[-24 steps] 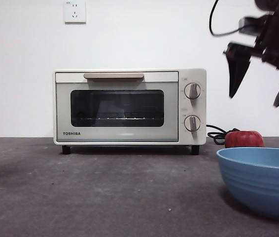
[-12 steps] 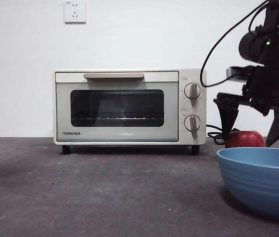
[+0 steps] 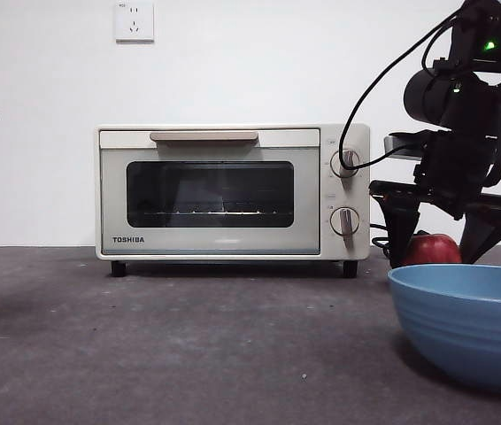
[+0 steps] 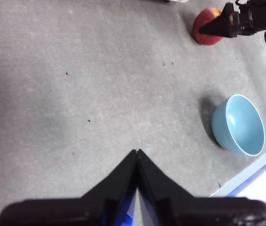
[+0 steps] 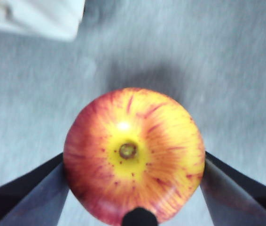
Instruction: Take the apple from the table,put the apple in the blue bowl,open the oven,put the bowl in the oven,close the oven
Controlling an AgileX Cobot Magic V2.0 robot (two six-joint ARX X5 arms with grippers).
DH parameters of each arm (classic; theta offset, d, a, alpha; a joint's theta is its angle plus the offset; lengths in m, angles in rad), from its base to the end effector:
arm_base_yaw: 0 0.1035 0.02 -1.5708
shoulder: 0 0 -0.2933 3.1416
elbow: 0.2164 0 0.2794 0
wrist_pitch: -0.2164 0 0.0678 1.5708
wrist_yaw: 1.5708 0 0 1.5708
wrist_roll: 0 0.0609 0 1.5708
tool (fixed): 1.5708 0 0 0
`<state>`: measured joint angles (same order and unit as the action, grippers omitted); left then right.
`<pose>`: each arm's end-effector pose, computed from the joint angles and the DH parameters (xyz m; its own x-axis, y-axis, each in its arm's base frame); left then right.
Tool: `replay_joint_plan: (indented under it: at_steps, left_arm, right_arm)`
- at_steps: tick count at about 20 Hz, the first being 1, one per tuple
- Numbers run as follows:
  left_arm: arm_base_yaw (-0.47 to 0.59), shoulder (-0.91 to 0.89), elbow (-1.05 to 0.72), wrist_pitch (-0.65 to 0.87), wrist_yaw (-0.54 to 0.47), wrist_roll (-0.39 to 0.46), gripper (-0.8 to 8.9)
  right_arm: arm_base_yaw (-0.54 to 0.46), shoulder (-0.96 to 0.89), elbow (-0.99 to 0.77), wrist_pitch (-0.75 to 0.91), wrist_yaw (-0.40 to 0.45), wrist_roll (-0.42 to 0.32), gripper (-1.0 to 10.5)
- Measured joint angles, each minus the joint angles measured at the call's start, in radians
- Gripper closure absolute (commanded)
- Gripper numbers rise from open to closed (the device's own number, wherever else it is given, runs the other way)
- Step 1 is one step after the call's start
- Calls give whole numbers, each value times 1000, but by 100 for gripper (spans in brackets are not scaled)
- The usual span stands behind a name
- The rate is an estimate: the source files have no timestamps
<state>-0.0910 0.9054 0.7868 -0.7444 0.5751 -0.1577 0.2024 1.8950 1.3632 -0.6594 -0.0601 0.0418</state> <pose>0.1905 -0.0506 0.2712 0.4939 -0.5912 -0.6376 0.3043 0.8044 -0.5102 0.4173 0.0894 0.1754 0.3503 0.1332 -0.9271 -0.1842 0.9803 0.0712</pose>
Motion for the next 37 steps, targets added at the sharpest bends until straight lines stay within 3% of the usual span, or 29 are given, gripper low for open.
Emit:
replay_joint_plan:
  at_steps: [15,19,26,31,37]
  left_arm:
    - [0,10,0,77,0,2,818]
    - [0,15,0,81,0,2,818]
    - [0,25,0,89,0,2,818]
    - [0,26,0,90,0,1,818]
    - [0,26,0,90,0,1,818]
  right_arm:
    - [7,-624,-6,-451,-61,-9,955]
    - [45,-798,-166,-385,-147,-4,955]
    - [180,-933,-558,-193,-155,85,955]
    - [336,-920,-670,-89,-43,198,955]
    - [383,-806,-670,-43,31,236,945]
